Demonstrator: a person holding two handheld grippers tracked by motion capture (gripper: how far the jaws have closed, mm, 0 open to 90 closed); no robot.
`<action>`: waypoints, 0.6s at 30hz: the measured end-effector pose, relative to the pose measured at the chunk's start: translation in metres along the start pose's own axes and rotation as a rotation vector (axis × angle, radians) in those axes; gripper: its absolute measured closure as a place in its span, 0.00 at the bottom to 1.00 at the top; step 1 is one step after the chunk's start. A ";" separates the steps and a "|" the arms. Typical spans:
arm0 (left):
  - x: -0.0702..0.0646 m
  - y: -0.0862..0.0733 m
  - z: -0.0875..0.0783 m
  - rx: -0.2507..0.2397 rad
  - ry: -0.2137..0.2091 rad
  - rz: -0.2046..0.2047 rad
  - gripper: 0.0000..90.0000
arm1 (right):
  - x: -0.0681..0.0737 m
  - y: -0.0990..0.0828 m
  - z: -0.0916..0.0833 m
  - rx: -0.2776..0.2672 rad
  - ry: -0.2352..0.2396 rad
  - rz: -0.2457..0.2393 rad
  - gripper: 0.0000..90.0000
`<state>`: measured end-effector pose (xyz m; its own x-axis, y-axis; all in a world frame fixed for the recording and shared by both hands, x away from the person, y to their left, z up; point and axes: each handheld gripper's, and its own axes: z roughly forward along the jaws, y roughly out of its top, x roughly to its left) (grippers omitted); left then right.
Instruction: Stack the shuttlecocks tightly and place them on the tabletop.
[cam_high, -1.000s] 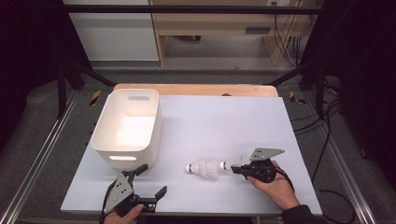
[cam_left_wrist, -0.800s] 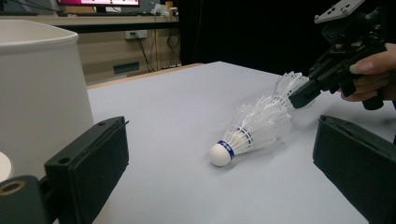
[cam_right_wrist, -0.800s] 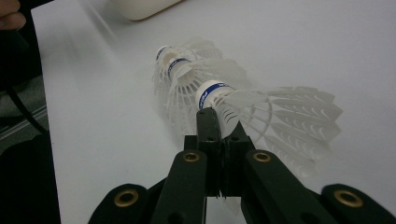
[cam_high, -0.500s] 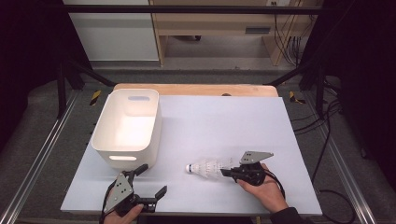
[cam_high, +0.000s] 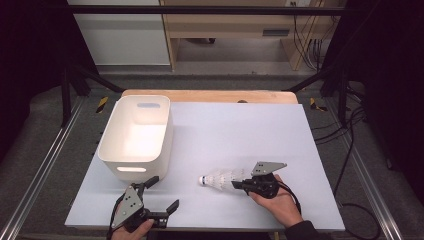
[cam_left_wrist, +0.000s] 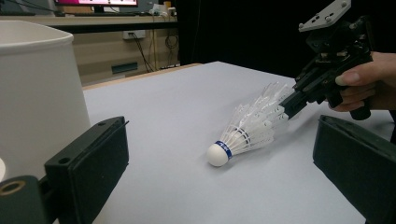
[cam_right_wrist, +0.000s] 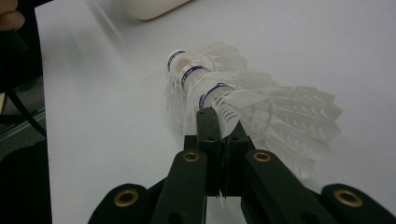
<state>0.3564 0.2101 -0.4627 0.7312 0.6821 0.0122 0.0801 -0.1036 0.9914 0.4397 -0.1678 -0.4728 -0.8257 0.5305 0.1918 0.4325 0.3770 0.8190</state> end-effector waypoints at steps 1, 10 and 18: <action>0.000 0.000 0.000 0.000 0.000 0.000 0.04 | 0.000 0.000 0.001 -0.003 0.002 0.002 0.99; -0.001 0.000 0.000 0.001 -0.003 0.001 0.04 | 0.002 0.001 0.007 0.000 0.008 -0.003 0.99; -0.002 0.000 0.001 0.003 -0.005 0.006 0.04 | 0.003 0.002 0.009 -0.001 0.010 -0.011 0.99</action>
<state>0.3556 0.2082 -0.4626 0.7352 0.6776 0.0171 0.0778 -0.1094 0.9910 0.4413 -0.1591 -0.4756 -0.8336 0.5192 0.1883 0.4235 0.3821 0.8214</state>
